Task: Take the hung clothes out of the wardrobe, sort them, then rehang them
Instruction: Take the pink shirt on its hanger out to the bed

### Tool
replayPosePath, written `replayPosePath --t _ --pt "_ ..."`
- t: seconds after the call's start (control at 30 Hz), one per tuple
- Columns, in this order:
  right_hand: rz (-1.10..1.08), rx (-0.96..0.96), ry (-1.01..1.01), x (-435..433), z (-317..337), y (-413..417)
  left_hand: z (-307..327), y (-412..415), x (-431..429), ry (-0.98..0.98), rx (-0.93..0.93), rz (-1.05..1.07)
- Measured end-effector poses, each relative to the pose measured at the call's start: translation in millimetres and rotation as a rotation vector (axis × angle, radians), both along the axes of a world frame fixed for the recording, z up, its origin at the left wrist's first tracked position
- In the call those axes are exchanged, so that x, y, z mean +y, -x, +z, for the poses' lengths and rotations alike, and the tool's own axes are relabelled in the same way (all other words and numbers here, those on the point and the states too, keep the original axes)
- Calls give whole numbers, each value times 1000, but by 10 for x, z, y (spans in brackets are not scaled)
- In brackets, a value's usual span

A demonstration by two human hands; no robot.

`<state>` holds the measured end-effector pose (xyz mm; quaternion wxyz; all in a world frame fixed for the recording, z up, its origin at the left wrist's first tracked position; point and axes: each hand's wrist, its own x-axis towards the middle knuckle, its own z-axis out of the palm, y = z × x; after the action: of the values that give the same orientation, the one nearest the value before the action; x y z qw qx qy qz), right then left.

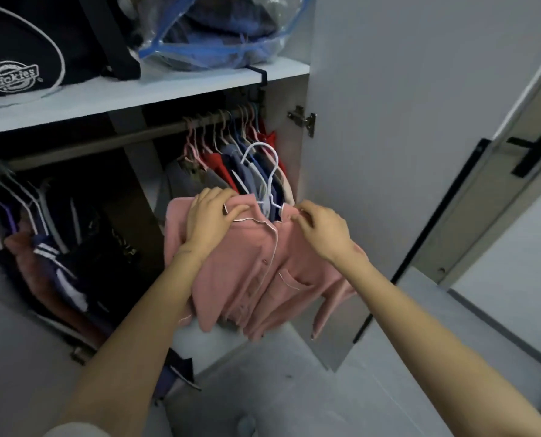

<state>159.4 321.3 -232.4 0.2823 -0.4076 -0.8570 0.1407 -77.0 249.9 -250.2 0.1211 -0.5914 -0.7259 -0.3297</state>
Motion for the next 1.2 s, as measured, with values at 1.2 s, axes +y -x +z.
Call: replayPosePath --t 1.2 --pt "-1379 121 145 -2783 -302 -4379 -387 -5406 219 294 -20 -1542"
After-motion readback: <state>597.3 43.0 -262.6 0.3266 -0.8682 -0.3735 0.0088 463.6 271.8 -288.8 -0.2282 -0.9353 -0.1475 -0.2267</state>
